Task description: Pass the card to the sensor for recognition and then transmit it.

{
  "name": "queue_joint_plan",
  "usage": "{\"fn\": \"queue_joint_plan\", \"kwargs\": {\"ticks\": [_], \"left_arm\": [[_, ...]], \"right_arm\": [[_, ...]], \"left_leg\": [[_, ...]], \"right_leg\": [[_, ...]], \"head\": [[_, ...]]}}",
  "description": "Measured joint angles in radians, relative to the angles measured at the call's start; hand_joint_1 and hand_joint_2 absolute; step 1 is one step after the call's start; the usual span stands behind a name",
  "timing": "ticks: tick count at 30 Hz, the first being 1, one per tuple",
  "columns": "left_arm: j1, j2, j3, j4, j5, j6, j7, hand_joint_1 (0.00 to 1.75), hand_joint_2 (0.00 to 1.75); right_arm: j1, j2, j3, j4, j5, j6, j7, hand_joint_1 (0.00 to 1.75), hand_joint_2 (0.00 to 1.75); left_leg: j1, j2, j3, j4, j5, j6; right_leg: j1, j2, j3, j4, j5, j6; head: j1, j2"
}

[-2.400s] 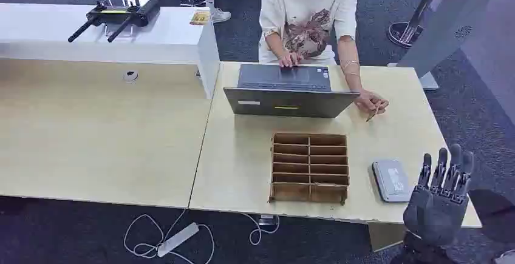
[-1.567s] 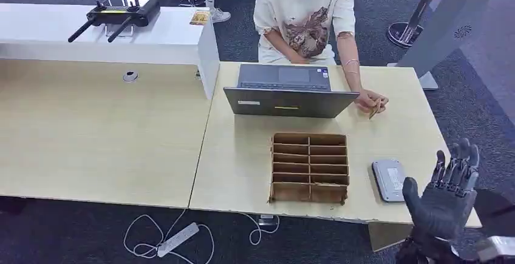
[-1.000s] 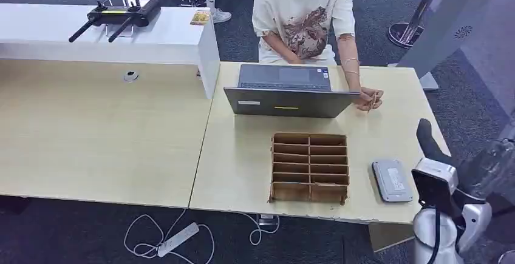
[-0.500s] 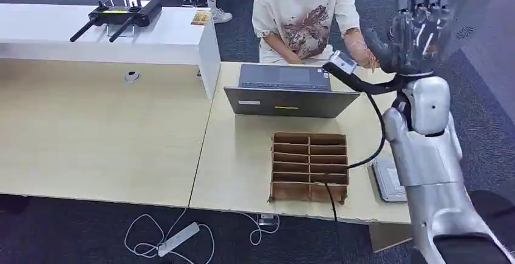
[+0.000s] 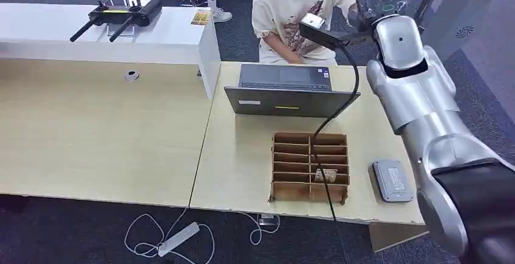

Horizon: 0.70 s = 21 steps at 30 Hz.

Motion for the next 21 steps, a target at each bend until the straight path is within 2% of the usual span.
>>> {"fn": "queue_joint_plan", "kwargs": {"ticks": [3, 13, 14, 15, 21], "left_arm": [[-0.003, -0.002, 0.001, 0.0, -0.006, -0.001, 0.006, 0.0, 1.75], [-0.014, -0.006, 0.001, 0.0, -0.021, -0.003, 0.024, 0.0, 1.75], [-0.015, -0.007, 0.001, 0.0, -0.023, -0.003, 0.027, 0.0, 1.75], [-0.016, -0.008, 0.001, 0.0, -0.024, -0.002, 0.028, 0.0, 1.75], [-0.021, -0.01, 0.004, 0.0, -0.026, 0.0, 0.035, 0.0, 1.75]], "right_arm": [[-0.027, 0.013, 0.003, 0.058, -0.015, 0.052, 0.011, 0.0, 1.75], [-0.039, 0.018, 0.003, 0.132, -0.038, 0.075, 0.028, 0.0, 1.75], [-0.039, 0.018, 0.002, 0.136, -0.043, 0.075, 0.03, 0.24, 1.75], [-0.04, 0.018, 0.0, 0.139, -0.049, 0.075, 0.032, 0.4, 1.75], [-0.043, 0.017, -0.009, 0.152, -0.055, 0.073, 0.034, 0.4, 1.75]], "left_leg": [[0.0, 0.0, 0.0, 0.0, 0.0, 0.0], [0.0, 0.0, 0.0, 0.0, 0.0, 0.0], [0.0, 0.0, 0.0, 0.0, 0.0, 0.0], [0.0, 0.0, 0.0, 0.0, 0.0, 0.0], [0.0, 0.0, 0.0, 0.0, 0.0, 0.0]], "right_leg": [[0.0, 0.0, 0.0, 0.0, 0.0, 0.0], [0.0, 0.0, -0.001, 0.0, 0.0, 0.0], [0.0, 0.0, -0.001, 0.0, 0.0, 0.0], [0.0, 0.0, -0.001, 0.0, 0.0, 0.0], [0.0, 0.0, -0.001, 0.0, 0.0, 0.0]], "head": [[0.0, 0.0], [0.0, 0.0], [0.0, 0.0], [0.0, 0.0], [0.0, 0.0]]}}
